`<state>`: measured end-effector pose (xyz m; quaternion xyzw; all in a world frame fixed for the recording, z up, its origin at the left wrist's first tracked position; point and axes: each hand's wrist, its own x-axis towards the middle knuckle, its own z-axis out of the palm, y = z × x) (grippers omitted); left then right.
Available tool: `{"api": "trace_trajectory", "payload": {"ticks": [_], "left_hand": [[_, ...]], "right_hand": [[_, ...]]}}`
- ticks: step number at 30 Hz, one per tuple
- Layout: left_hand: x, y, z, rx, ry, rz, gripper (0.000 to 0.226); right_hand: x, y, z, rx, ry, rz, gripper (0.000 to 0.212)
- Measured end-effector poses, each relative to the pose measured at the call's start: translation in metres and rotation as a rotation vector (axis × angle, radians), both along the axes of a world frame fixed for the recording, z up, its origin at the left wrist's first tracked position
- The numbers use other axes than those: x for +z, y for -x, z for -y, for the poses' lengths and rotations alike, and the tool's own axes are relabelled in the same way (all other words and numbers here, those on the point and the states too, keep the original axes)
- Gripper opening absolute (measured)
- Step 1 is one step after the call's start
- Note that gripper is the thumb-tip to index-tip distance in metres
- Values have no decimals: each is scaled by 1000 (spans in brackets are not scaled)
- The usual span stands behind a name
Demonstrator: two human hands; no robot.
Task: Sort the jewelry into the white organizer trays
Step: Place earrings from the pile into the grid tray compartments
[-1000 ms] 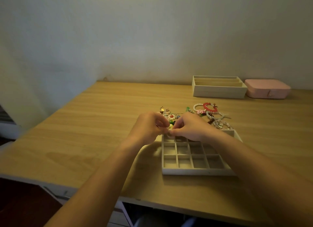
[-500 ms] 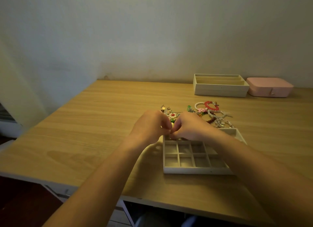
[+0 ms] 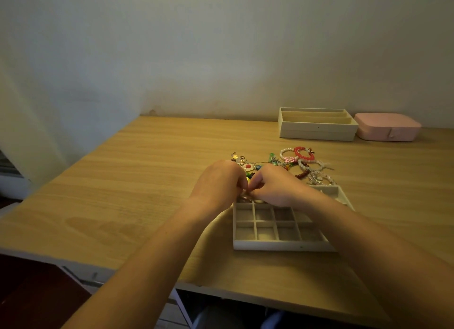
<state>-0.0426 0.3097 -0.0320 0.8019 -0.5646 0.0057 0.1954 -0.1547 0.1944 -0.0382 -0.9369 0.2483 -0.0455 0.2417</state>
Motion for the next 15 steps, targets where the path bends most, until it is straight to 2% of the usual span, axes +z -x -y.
{"api": "trace_trajectory", "payload": {"ticks": [5,15], "left_hand": [[-1,-7,2,35,27,-197,16],[-14,-14,5,84,109,-327,24]], "right_hand": [[-4,9,-1,33,-6,61,23],[-7,10,-1,59,55,-3,31]]}}
